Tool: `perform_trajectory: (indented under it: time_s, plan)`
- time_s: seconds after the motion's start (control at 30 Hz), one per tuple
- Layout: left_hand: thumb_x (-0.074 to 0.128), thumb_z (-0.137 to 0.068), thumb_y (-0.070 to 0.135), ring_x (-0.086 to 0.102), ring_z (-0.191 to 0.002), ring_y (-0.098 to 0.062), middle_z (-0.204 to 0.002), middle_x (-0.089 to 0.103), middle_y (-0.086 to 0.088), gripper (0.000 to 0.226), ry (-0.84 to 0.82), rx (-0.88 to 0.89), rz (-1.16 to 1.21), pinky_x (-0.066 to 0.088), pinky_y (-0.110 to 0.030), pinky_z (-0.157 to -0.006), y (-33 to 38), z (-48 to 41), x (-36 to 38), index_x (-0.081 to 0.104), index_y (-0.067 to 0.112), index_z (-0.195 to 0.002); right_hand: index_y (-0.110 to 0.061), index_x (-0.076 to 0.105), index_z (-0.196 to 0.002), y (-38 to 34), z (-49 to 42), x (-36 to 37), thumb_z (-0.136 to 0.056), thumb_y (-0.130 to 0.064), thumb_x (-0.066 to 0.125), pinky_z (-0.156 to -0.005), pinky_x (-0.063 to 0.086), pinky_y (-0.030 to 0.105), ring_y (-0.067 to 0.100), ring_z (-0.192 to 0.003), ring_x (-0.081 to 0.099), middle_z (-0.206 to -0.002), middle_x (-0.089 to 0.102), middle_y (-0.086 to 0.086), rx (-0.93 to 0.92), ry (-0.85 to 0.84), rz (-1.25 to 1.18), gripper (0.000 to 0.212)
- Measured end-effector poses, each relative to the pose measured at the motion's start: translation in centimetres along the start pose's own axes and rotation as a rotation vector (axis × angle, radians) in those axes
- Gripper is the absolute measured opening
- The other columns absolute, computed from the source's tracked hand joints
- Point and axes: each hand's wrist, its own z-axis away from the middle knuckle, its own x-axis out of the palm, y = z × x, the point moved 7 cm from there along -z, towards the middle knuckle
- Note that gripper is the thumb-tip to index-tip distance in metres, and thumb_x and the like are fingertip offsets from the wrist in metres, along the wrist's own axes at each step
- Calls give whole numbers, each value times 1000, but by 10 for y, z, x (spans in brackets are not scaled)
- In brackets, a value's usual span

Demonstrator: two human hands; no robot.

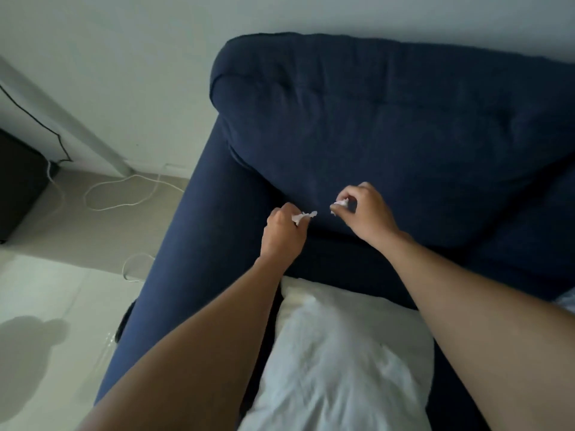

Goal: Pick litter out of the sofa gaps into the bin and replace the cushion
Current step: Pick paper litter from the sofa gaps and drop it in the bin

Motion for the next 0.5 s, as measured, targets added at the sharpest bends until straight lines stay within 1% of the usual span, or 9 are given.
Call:
perform_trajectory:
  time_s: [0.1,0.17,0.27,0.33,0.37,0.43,0.5]
  plan:
    - [62,-89,31,61,-91,-23,-106,62,-10,23,14,-8,37,51,-34,-79,-46,-3,-33,70,10,-96,-17,66,-85,-38,10,44,-84,-27,69,-68,45,30,17,-80,56,-93,53,0,0,-25,-6,11]
    - [65,-88,29,62,-87,-22,-100,66,-9,21,24,-41,68,51,-31,-74,-81,-2,-60,72,10,-89,-15,66,-83,-68,17,80,-82,-23,71,-67,46,30,19,-77,58,-88,55,0,4,-67,-9,10]
    - [66,-84,22,61,-82,-20,-90,68,-8,18,103,-71,61,42,-24,-66,-132,-3,-112,73,7,-81,-16,65,-79,-117,18,134,-78,-18,71,-71,52,32,18,-74,61,-88,61,1,1,-109,-33,7]
    - [64,-81,18,58,-77,-17,-85,66,-6,15,183,-126,70,38,-23,-65,-168,-5,-154,72,6,-79,-17,65,-80,-155,14,167,-78,-15,68,-72,53,30,18,-74,62,-90,66,3,-14,-120,-51,4]
    - [64,-81,16,57,-78,-18,-87,65,-6,14,209,-155,84,40,-25,-67,-187,-6,-173,73,7,-83,-16,66,-80,-175,11,185,-78,-13,66,-72,54,30,19,-75,63,-90,67,5,-29,-129,-55,4]
    - [64,-82,15,60,-92,-23,-100,66,-10,18,240,-212,99,43,-26,-78,-228,-5,-211,73,8,-96,-14,67,-83,-215,10,221,-80,-11,61,-73,56,33,22,-76,64,-90,68,6,-57,-163,-61,8]
    - [64,-84,12,59,-103,-25,-110,65,-12,23,269,-262,124,40,-24,-84,-271,-1,-242,70,7,-106,-13,67,-88,-249,14,255,-82,-12,58,-74,57,35,24,-79,65,-92,69,6,-76,-209,-54,11]
